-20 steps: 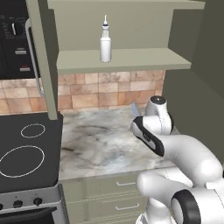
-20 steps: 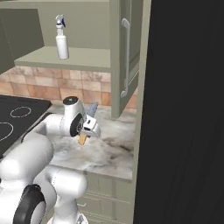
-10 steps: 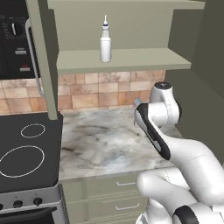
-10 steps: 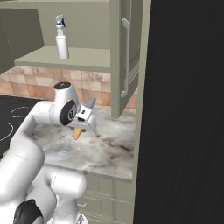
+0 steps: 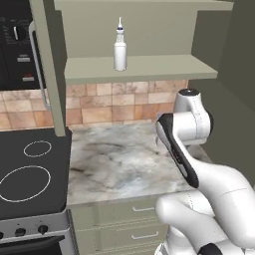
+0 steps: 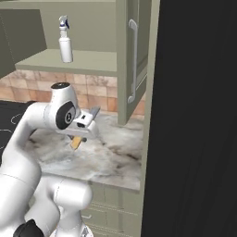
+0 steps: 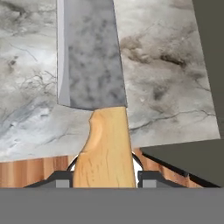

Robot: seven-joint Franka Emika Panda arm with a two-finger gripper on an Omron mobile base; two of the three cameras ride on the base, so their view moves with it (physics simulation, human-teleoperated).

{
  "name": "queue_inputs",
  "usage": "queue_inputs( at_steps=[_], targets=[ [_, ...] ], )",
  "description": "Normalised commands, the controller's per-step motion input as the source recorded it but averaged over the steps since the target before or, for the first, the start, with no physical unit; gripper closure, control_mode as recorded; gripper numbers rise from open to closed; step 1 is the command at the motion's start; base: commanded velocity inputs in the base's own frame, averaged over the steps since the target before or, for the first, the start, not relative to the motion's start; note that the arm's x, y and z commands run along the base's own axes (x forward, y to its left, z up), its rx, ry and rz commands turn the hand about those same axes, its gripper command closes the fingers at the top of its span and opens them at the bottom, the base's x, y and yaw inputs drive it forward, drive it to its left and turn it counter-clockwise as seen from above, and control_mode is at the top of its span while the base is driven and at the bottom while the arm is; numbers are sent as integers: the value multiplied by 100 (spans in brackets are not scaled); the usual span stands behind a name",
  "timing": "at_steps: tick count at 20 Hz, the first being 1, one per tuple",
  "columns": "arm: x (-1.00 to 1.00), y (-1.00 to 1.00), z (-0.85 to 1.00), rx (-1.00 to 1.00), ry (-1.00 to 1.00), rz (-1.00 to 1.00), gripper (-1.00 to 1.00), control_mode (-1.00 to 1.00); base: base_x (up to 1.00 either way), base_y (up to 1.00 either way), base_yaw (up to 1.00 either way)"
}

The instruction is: Move the cutting board and knife to the sink. Then move spray from the cabinet to the counter.

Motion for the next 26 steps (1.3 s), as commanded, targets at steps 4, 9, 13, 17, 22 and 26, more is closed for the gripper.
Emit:
queue_inputs(
  at_steps=[4, 9, 13, 17, 22, 26],
  targets=[
    [-32, 0, 2, 0, 0, 0, 100, 100, -46, 0, 0],
    [0, 0, 0, 0, 0, 0, 100, 100, -100, 0, 0],
    [0, 0, 0, 0, 0, 0, 100, 100, -98, 0, 3],
    [0, 0, 0, 0, 0, 0, 100, 100, -41, 3, 59],
    [0, 0, 0, 0, 0, 0, 100, 100, -5, 0, 98],
    [0, 0, 0, 0, 0, 0, 100, 100, 0, 0, 100]
  ],
)
